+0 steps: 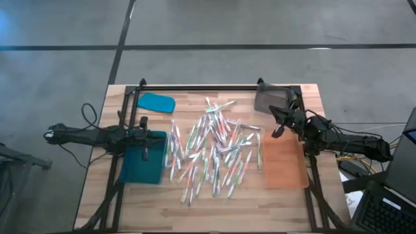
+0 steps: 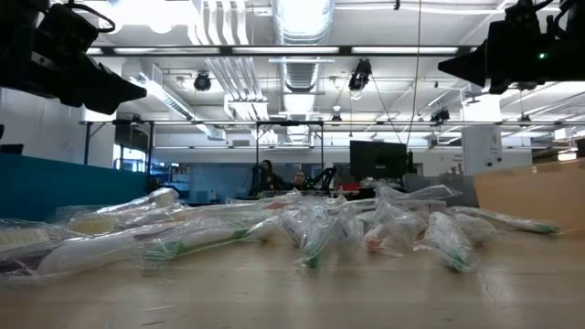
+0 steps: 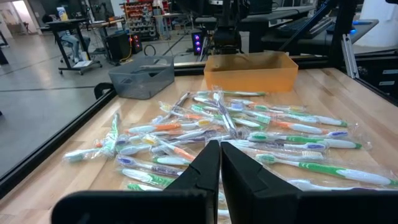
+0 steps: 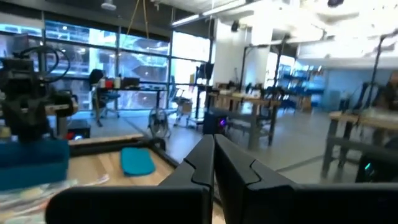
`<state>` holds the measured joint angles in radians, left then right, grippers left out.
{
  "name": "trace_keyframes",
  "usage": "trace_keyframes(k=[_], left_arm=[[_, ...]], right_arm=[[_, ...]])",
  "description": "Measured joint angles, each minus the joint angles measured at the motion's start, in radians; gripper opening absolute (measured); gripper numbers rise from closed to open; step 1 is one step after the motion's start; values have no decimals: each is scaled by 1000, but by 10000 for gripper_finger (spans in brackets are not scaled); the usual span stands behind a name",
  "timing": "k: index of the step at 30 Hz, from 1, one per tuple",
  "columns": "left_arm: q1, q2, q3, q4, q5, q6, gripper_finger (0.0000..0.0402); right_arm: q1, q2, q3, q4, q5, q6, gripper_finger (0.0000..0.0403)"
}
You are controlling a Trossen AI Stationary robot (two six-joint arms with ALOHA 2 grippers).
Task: Pick & Place Toothbrushes
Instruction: Put the green toothbrush into the black bin
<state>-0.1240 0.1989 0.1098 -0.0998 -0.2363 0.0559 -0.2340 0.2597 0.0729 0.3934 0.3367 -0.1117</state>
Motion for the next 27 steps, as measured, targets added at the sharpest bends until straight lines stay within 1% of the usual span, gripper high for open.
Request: trace_keyframes(k=[5, 8, 10, 14, 17, 22, 24, 27], left_arm=[[0, 0, 0, 0, 0, 0, 21], [0, 0, 0, 0, 0, 0, 19], [0, 0, 0, -1, 0, 0, 19], [0, 0, 0, -2, 0, 0, 21], [0, 0, 0, -3, 0, 0, 20], [0, 0, 0, -7, 0, 0, 19], [0, 0, 0, -6, 0, 0, 21], [0, 0, 0, -6, 0, 0, 21]], right_arm=[[0, 40, 16, -54, 5, -34, 9], [0, 69, 32, -57, 4, 23, 15], [-1, 105, 40, -68, 4, 26, 27], [0, 173, 108, -73, -15, 55, 68], [0, 229, 175, -141, -47, 65, 105], [0, 318, 311, -308, -54, 91, 162], [0, 357, 374, -425, -58, 126, 179], [0, 425, 457, -528, -59, 136, 201]])
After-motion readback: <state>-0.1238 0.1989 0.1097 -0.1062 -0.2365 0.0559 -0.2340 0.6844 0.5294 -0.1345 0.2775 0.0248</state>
